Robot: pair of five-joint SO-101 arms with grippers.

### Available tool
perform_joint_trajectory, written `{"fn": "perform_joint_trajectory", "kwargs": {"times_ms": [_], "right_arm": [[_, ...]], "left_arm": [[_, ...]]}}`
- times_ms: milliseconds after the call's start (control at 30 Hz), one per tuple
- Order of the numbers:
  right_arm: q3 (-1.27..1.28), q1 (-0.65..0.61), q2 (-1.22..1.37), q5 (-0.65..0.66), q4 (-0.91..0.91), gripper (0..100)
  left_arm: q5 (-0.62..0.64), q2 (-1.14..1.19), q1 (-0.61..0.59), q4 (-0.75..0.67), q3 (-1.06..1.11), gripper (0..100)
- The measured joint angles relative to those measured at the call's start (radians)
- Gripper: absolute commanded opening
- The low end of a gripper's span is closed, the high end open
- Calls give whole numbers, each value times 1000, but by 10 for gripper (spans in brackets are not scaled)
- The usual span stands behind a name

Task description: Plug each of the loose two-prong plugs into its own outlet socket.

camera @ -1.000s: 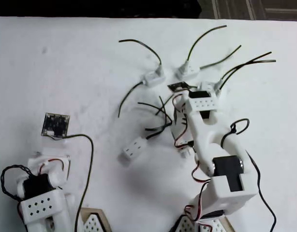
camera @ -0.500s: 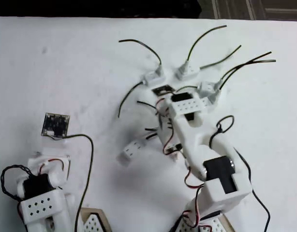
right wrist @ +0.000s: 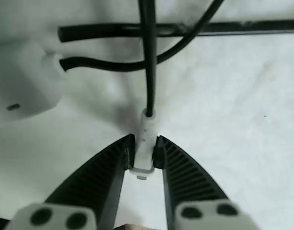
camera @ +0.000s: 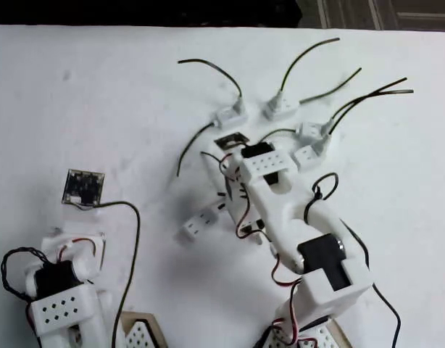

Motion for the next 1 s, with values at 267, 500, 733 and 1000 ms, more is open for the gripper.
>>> {"fn": "perform_joint_trajectory", "kwargs": {"times_ms": [267, 500, 733, 1000], "right_arm": [[2, 0, -29, 46, 74, 17], [2, -3, -338, 54, 172, 17], [46, -20, -735, 55, 213, 17], [164, -180, -1143, 55, 215, 17]], "left_arm": [[0, 0, 0, 0, 0, 28], [0, 0, 0, -6, 3, 28], [8, 0, 12, -41, 9, 24], [196, 0, 170, -44, -198, 24]]}}
